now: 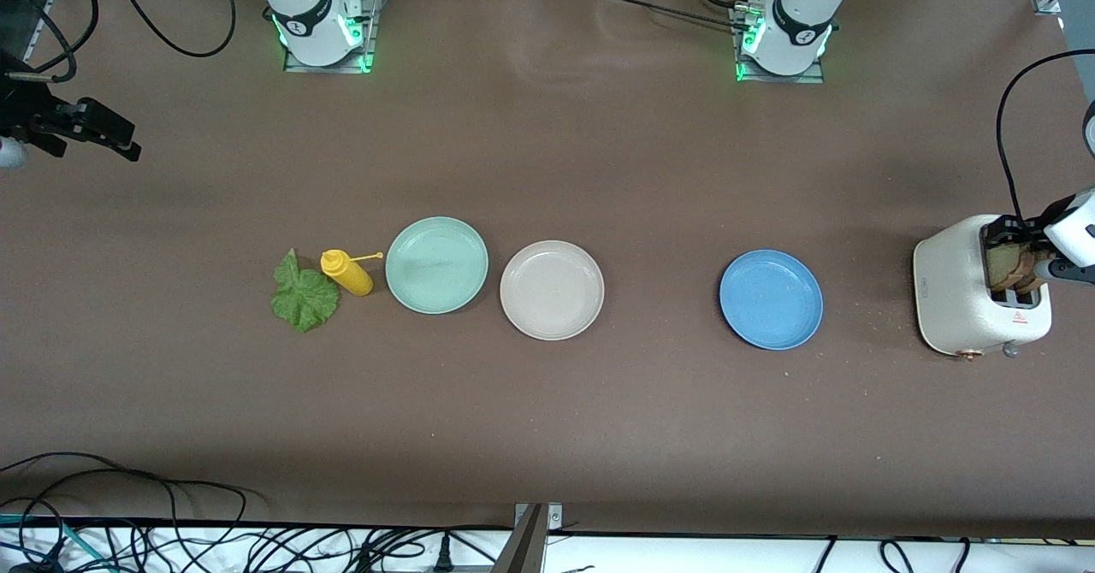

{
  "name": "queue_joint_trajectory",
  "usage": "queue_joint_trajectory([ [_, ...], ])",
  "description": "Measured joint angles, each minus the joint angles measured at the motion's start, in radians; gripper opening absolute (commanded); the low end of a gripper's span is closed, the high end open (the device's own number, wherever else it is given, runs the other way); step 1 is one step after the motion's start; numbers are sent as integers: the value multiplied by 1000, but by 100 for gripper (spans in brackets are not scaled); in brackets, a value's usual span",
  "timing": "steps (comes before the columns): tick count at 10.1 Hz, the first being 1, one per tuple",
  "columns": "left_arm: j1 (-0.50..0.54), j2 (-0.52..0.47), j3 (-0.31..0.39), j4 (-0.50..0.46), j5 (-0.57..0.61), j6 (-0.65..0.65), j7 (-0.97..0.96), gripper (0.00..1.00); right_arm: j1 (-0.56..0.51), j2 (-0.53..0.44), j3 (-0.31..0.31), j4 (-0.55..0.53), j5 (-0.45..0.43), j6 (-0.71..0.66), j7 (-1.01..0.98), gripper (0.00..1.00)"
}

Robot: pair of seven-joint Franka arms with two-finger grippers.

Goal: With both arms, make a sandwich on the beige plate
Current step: 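Grasp the bread slice with the left gripper and lift it out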

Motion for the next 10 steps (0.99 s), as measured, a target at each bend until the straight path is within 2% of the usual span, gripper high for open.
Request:
queue_joint_trajectory([
  [6, 2, -5, -2, 24, 1, -12, 84, 0, 0, 0, 0, 0, 0, -1, 0, 100],
  [8, -4, -15, -16, 129, 1, -126, 89, 0, 0, 0, 0, 0, 0, -1, 0, 100],
  [10, -15, -25, -26, 204, 1, -186, 92, 0, 0, 0, 0, 0, 0, -1, 0, 100],
])
